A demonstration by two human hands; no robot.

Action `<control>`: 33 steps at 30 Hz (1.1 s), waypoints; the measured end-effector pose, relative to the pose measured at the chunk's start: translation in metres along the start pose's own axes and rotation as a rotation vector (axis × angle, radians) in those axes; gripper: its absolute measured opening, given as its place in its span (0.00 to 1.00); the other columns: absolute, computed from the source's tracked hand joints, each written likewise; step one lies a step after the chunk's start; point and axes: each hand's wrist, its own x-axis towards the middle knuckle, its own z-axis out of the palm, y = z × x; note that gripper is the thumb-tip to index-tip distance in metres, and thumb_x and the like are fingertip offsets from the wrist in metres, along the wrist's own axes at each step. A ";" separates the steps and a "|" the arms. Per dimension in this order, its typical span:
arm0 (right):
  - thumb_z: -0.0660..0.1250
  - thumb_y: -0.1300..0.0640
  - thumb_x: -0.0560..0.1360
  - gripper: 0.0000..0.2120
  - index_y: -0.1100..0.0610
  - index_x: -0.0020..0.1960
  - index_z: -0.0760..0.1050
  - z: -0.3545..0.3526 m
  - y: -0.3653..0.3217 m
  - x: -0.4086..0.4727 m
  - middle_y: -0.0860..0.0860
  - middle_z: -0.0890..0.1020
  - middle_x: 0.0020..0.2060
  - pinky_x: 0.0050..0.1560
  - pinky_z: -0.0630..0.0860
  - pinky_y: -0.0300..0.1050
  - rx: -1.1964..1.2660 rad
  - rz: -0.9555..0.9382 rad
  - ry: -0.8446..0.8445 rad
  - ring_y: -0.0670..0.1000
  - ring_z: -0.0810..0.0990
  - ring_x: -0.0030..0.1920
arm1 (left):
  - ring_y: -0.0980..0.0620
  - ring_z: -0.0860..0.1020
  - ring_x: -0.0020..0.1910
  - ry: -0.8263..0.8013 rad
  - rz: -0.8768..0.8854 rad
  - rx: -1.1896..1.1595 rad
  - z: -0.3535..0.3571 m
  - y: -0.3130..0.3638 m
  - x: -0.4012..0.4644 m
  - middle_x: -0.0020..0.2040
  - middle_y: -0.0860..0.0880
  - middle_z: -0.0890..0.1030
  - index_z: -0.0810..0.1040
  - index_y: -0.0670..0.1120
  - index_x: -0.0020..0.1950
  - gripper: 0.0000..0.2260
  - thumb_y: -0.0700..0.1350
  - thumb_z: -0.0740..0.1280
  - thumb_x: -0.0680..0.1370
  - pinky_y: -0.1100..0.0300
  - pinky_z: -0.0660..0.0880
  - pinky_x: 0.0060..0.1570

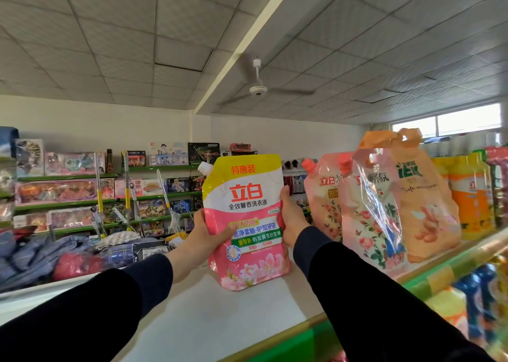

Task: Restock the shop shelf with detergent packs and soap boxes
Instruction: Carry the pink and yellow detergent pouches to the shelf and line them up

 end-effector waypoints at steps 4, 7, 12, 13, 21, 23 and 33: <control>0.60 0.37 0.82 0.23 0.55 0.46 0.79 0.001 0.002 0.004 0.57 0.86 0.45 0.57 0.80 0.61 0.041 0.021 -0.018 0.58 0.84 0.40 | 0.56 0.86 0.48 -0.013 0.005 0.048 -0.004 0.010 -0.003 0.60 0.52 0.82 0.61 0.55 0.70 0.37 0.62 0.75 0.67 0.62 0.82 0.39; 0.60 0.41 0.83 0.20 0.57 0.53 0.80 0.000 0.001 0.005 0.61 0.84 0.58 0.57 0.80 0.58 0.066 0.015 -0.039 0.60 0.84 0.46 | 0.50 0.85 0.54 -0.044 -0.019 0.004 -0.004 0.013 -0.004 0.62 0.50 0.82 0.62 0.54 0.72 0.37 0.56 0.77 0.68 0.55 0.83 0.48; 0.57 0.32 0.80 0.32 0.57 0.64 0.81 -0.006 -0.002 0.008 0.62 0.86 0.57 0.64 0.78 0.60 -0.044 -0.045 -0.117 0.65 0.84 0.59 | 0.48 0.84 0.54 0.032 -0.005 -0.091 -0.010 0.021 0.000 0.63 0.46 0.80 0.61 0.50 0.74 0.36 0.50 0.77 0.72 0.62 0.82 0.38; 0.56 0.31 0.80 0.32 0.56 0.64 0.81 -0.007 -0.002 0.008 0.61 0.86 0.56 0.62 0.80 0.58 -0.065 -0.050 -0.113 0.64 0.84 0.59 | 0.46 0.84 0.56 0.038 -0.007 -0.112 -0.011 0.022 0.001 0.64 0.45 0.79 0.61 0.50 0.75 0.37 0.49 0.77 0.72 0.60 0.83 0.40; 0.65 0.41 0.81 0.23 0.59 0.66 0.75 -0.008 -0.003 0.011 0.60 0.86 0.54 0.51 0.83 0.53 -0.166 -0.157 -0.043 0.60 0.87 0.50 | 0.47 0.85 0.50 0.199 0.027 -0.188 -0.010 0.027 0.005 0.61 0.47 0.78 0.56 0.55 0.75 0.45 0.54 0.80 0.66 0.55 0.84 0.39; 0.70 0.46 0.79 0.21 0.58 0.64 0.72 -0.006 -0.004 0.009 0.60 0.85 0.53 0.39 0.82 0.47 -0.156 -0.233 0.047 0.56 0.86 0.44 | 0.44 0.84 0.54 0.292 0.043 -0.152 -0.012 0.031 0.008 0.61 0.46 0.78 0.63 0.49 0.69 0.39 0.57 0.80 0.66 0.47 0.84 0.49; 0.64 0.56 0.84 0.12 0.62 0.63 0.76 -0.011 -0.016 -0.001 0.61 0.86 0.52 0.36 0.81 0.47 0.010 -0.223 -0.048 0.55 0.83 0.39 | 0.52 0.85 0.38 0.202 0.084 -0.139 -0.013 0.055 0.007 0.55 0.41 0.87 0.85 0.46 0.54 0.06 0.38 0.69 0.81 0.61 0.80 0.35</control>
